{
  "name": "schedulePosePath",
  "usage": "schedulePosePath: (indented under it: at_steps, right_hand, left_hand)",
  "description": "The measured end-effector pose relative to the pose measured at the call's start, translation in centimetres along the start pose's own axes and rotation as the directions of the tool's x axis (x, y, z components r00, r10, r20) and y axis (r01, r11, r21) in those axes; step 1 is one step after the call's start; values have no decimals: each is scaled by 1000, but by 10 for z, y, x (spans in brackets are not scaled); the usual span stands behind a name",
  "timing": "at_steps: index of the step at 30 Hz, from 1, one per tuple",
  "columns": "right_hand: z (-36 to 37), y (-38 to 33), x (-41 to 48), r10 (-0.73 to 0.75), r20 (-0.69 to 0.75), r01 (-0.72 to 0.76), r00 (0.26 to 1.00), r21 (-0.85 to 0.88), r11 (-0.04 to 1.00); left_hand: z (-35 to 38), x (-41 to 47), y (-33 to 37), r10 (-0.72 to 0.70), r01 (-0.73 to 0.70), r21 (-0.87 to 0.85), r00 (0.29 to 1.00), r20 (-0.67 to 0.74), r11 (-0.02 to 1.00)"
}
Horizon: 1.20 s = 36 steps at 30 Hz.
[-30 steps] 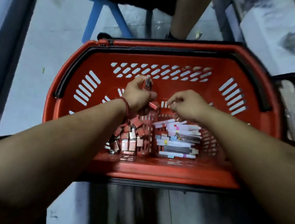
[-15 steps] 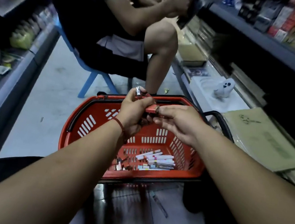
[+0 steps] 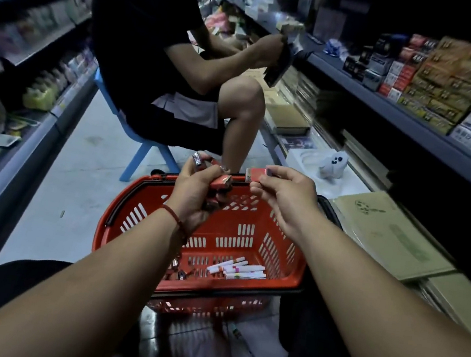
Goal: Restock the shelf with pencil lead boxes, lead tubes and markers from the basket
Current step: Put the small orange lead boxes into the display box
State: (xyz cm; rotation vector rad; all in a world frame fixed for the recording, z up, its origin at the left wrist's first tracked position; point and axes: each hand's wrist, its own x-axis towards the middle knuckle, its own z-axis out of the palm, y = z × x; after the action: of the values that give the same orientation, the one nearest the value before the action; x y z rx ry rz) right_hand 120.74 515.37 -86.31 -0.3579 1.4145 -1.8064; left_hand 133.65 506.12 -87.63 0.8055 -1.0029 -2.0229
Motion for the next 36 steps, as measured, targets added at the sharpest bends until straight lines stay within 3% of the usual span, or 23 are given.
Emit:
schedulePosePath:
  at_steps: [11,19,23,29,33,36]
  right_hand:
    - [-64,-69,-49,-177,-23,174,984,-91,980]
    - [-139,-129,-79,-271,-239,248,932,-124,961]
    - [-172,-146,-96,-315,-360,279,878,-150,949]
    - [-204,-156,-116,-328,-485,272,811,-185,944]
    - [-205,-157,-116,-326,-497,262,804,-196,945]
    - [-196,-153,-109,-316,-477,259,820,-183,948]
  left_hand:
    - [87,-57,18,-2,-5,23,964,265,1000]
    - [172,-61,6,-73,54,51,817,572,997]
    - [209,-64,-10,-139,88,114,783,606,990]
    - [238,-69,-27,-188,161,106,669,720,981]
    - [234,-73,-28,-193,160,116,642,742,980]
    - [222,-77,-23,-172,134,110,665,727,985]
